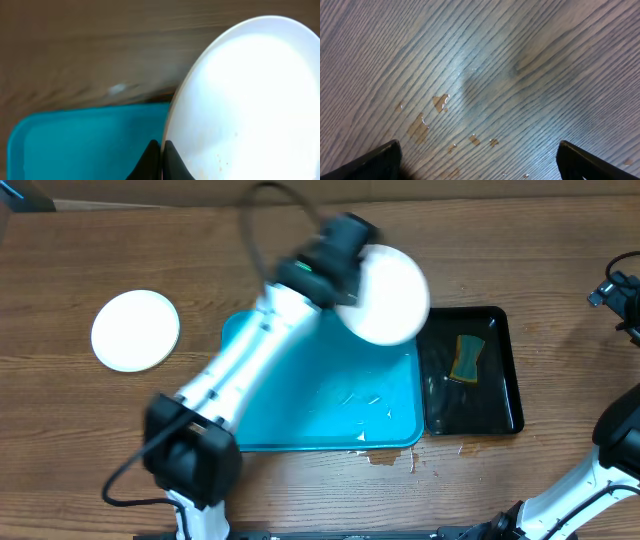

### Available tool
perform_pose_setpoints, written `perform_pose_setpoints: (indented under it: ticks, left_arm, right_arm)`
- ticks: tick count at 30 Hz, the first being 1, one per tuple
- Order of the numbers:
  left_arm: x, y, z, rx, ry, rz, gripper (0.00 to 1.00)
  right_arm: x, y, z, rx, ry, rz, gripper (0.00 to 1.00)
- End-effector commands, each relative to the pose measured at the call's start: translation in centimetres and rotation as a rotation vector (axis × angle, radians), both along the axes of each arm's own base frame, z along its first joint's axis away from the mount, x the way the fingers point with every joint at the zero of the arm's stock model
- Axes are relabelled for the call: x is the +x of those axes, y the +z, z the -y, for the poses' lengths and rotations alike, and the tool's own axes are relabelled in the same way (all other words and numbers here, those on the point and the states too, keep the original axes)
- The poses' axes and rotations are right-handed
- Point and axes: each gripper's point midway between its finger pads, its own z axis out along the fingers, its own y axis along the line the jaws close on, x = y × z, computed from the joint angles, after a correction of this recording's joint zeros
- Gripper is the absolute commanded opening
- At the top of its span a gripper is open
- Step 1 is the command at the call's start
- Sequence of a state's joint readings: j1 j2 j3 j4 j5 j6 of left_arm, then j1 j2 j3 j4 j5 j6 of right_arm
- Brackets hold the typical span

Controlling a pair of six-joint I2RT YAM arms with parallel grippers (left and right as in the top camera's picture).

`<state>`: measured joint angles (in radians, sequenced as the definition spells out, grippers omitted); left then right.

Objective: Clean dirty plates on tray and stack at the side
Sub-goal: 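Carry the white plate left and stack it on the plate pile, then release the white plate onto the stack and raise the left gripper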

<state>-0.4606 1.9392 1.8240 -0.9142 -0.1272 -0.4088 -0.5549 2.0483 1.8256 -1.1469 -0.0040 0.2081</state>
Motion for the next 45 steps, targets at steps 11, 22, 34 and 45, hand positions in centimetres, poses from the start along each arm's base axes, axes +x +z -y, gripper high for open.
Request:
perform_pose_setpoints:
  ticks: [11,22,34,45]
  left_arm:
    - [-1.8,-0.1,-25.1,-0.334,0.463,-0.246,0.04]
    - [-10.9,-1.7,-41.4,-0.144,0.935,-0.355,0.04]
    - [-13.5,-1.7,-45.6,-0.118,1.066,-0.341,0.04]
    - [-12.1,-2.2,-46.1,-0.113,1.056,-0.290,0.04]
  right_arm:
    - [0.3,1.5,0.1,-0.012,-0.004,0.038,1.00]
    - [0.3,1.5,0.1,-0.013,-0.004,0.038,1.00]
    - [0.3,1.5,0.1,-0.013,-0.004,0.038,1.00]
    - [0.3,1.5,0.1,-0.013,-0.004,0.038,1.00]
